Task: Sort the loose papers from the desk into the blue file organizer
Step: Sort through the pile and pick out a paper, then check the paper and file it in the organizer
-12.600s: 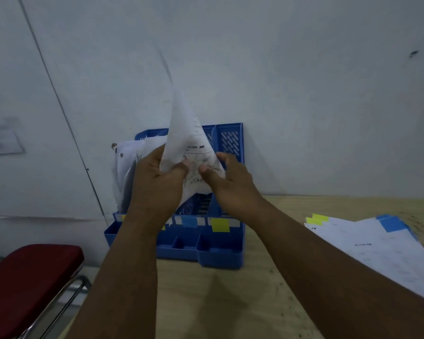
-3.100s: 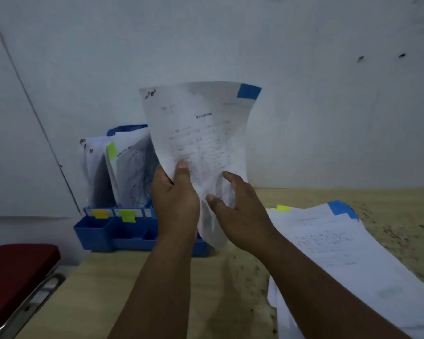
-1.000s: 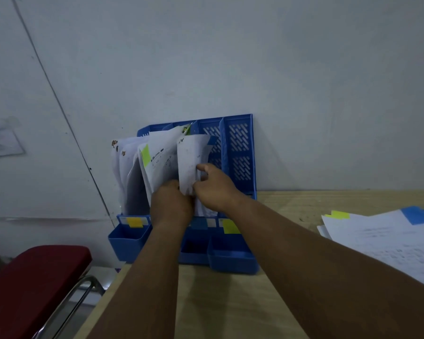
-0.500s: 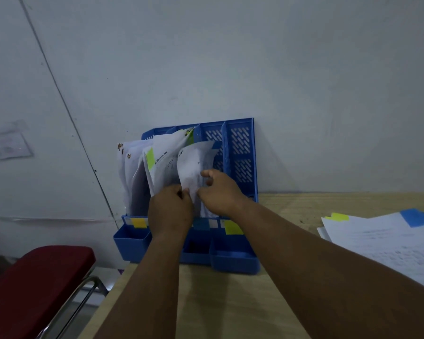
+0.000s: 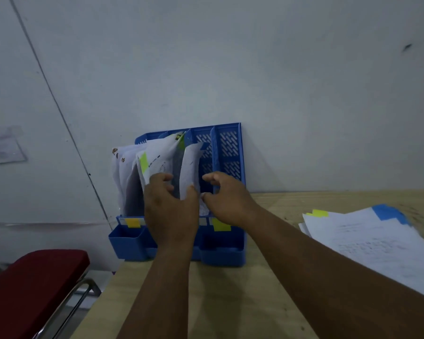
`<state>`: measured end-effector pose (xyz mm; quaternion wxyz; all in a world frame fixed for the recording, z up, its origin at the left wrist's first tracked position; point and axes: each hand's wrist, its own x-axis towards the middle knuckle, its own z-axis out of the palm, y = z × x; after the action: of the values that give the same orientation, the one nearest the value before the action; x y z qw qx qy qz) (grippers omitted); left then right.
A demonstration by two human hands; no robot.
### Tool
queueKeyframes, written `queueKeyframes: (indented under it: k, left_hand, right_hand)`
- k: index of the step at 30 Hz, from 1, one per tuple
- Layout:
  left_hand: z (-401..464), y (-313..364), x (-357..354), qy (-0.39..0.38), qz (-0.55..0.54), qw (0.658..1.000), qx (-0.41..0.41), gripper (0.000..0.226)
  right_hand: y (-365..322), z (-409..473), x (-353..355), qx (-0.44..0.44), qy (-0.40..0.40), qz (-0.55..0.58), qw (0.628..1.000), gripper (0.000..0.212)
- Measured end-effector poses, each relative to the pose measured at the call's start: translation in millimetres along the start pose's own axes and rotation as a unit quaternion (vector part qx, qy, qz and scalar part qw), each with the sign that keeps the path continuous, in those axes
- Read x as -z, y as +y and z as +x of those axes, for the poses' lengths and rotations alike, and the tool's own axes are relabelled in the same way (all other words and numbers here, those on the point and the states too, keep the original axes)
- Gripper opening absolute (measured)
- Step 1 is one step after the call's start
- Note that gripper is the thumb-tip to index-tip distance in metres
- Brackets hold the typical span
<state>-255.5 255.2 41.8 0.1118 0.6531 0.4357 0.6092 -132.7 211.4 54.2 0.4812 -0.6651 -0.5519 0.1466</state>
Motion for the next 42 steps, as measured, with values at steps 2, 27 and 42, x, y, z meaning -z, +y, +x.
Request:
queueKeyframes:
  k: [2, 27, 42]
  left_hand:
    - [-17.6, 16.8, -2.3, -0.005, -0.033, 0.999, -0.023, 0.034]
    - [-194.3, 82.7, -102.8, -0.402, -0.078, 0.898, 0.164, 0.034]
    - [-199.9, 82.0, -95.4, -0.401, -0.159, 0.896, 0.111, 0.032]
  right_hand:
    - [3.5, -19.7, 19.4, -0.005, 0.025, -0.023, 0.999, 0.046]
    - [145.6, -203.5, 162.4, -0.220, 0.090, -0.191, 0.952, 0.073]
    - [130.9, -201.9, 149.5, -0.234, 0.064, -0.275, 0.930, 0.072]
